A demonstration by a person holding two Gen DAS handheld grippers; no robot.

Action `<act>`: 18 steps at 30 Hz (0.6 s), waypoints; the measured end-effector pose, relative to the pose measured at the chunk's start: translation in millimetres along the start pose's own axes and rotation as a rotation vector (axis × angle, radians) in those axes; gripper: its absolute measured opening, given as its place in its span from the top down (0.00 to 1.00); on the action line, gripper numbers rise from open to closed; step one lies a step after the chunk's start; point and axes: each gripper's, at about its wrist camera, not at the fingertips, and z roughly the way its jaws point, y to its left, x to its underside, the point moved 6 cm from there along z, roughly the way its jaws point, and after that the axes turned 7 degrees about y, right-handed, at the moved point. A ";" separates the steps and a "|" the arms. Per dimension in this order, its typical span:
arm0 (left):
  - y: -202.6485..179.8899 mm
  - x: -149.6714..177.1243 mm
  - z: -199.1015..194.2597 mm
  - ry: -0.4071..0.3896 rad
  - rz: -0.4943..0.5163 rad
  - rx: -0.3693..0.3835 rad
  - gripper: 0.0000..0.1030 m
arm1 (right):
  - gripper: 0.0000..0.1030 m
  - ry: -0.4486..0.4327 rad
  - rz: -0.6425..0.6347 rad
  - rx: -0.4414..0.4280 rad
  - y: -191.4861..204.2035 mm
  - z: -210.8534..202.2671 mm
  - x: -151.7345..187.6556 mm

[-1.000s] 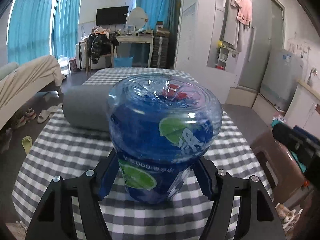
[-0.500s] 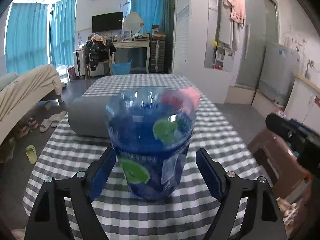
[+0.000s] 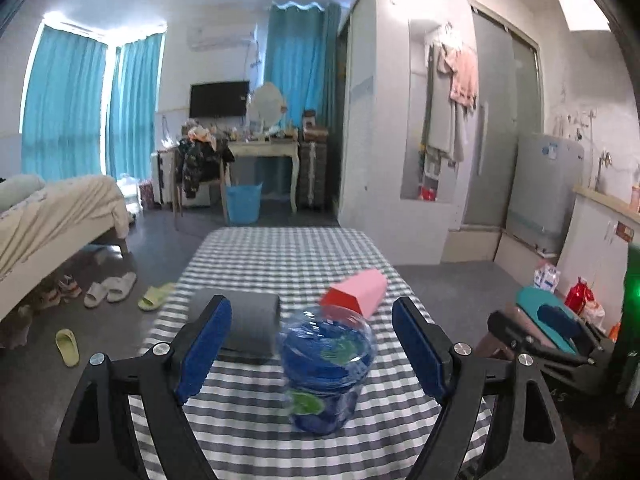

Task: Flip cup upside down
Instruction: 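Set the bottle cap-down on the cloth and open the left gripper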

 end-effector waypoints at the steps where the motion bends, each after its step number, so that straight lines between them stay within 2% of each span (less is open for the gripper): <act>1: 4.9 -0.2 -6.4 -0.012 -0.005 -0.007 0.17 | 0.10 -0.003 -0.009 0.002 2.0 -2.7 1.4; 4: 18.7 3.8 -17.2 -0.021 -0.013 -0.036 0.10 | 0.10 -0.004 -0.033 0.004 7.9 -8.3 6.1; 10: 46.2 25.6 -31.1 0.002 -0.033 -0.084 0.10 | 0.10 0.012 -0.089 -0.004 29.6 -22.7 26.4; 16: 57.8 52.4 -46.1 0.029 -0.043 -0.102 0.09 | 0.10 0.028 -0.122 -0.022 51.0 -41.3 46.3; 18: 60.3 58.3 -49.0 0.036 -0.051 -0.104 0.09 | 0.05 0.020 -0.130 -0.025 57.7 -49.1 50.2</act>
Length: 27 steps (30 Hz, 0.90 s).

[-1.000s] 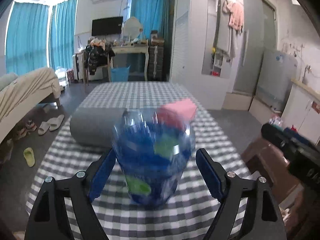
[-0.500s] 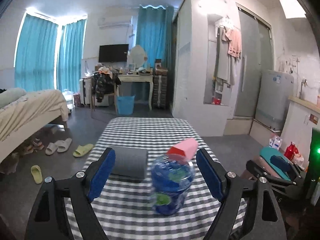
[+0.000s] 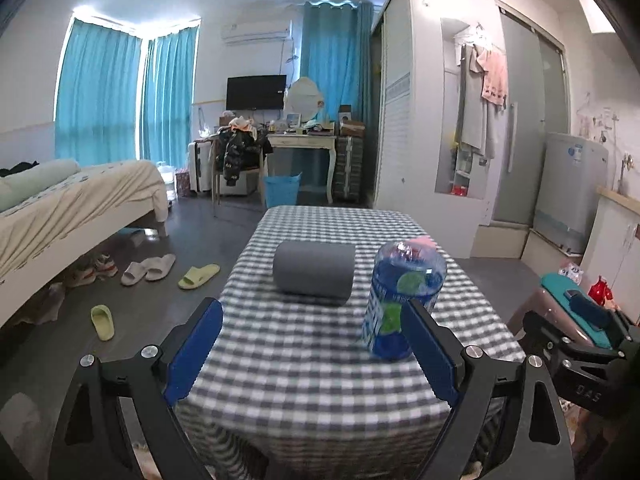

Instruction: Flip cup upside down

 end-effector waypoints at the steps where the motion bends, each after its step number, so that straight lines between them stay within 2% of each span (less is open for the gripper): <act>1: 2.2 2.8 -1.0 0.004 -0.010 0.001 0.08 | 0.00 -0.006 -0.002 -0.001 3.1 -3.4 1.5; 5: 11.1 10.7 -2.2 0.000 -0.042 -0.008 0.00 | 0.00 -0.016 -0.018 -0.007 13.4 -8.3 3.0; 8: 16.0 9.8 -2.4 -0.013 -0.057 -0.013 0.00 | 0.00 -0.022 -0.032 -0.002 19.6 -5.2 3.6; 12: 17.8 9.1 -2.5 -0.036 -0.028 -0.042 0.00 | 0.00 -0.015 -0.035 -0.007 21.7 0.6 5.3; 27: 16.0 11.9 0.8 -0.026 -0.017 -0.049 0.00 | 0.00 -0.016 -0.033 0.001 20.7 3.4 5.9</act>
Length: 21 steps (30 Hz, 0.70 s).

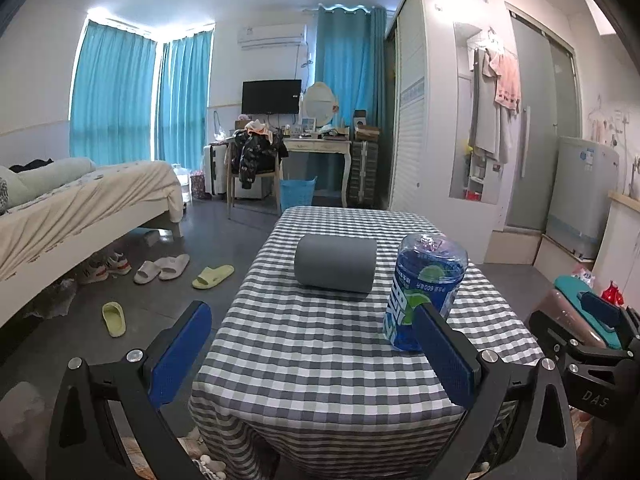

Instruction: Flip cup upside down

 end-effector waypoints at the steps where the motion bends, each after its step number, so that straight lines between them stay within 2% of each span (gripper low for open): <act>1: -0.6 -0.1 0.0 0.001 -0.001 0.002 0.00 | 0.00 0.000 0.000 0.000 -0.2 -0.4 0.4; 21: -1.9 0.2 1.0 0.006 0.003 0.002 0.00 | 0.00 0.011 -0.008 0.002 1.9 -1.5 2.3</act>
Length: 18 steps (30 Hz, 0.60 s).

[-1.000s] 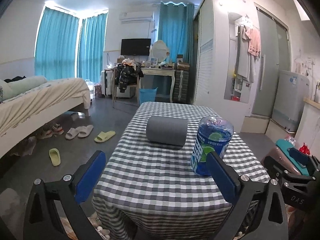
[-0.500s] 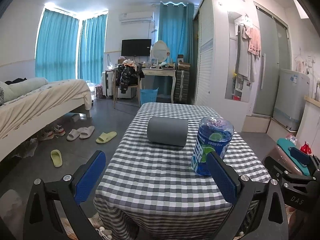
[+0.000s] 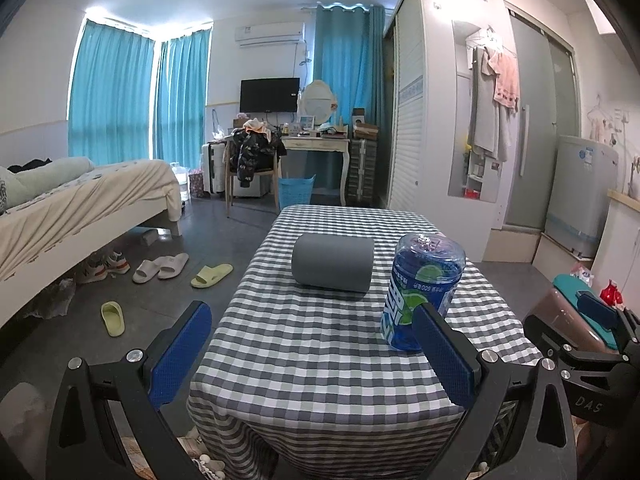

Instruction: Flip cup upside down

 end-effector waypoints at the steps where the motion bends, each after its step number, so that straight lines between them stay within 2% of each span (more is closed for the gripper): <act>1: -0.2 -0.1 0.1 0.001 0.002 0.001 0.00 | 0.00 0.000 -0.001 0.001 0.0 0.0 -0.1; 18: -2.6 2.5 -0.6 0.004 0.009 0.002 0.00 | 0.00 0.008 -0.001 -0.003 1.0 1.9 0.8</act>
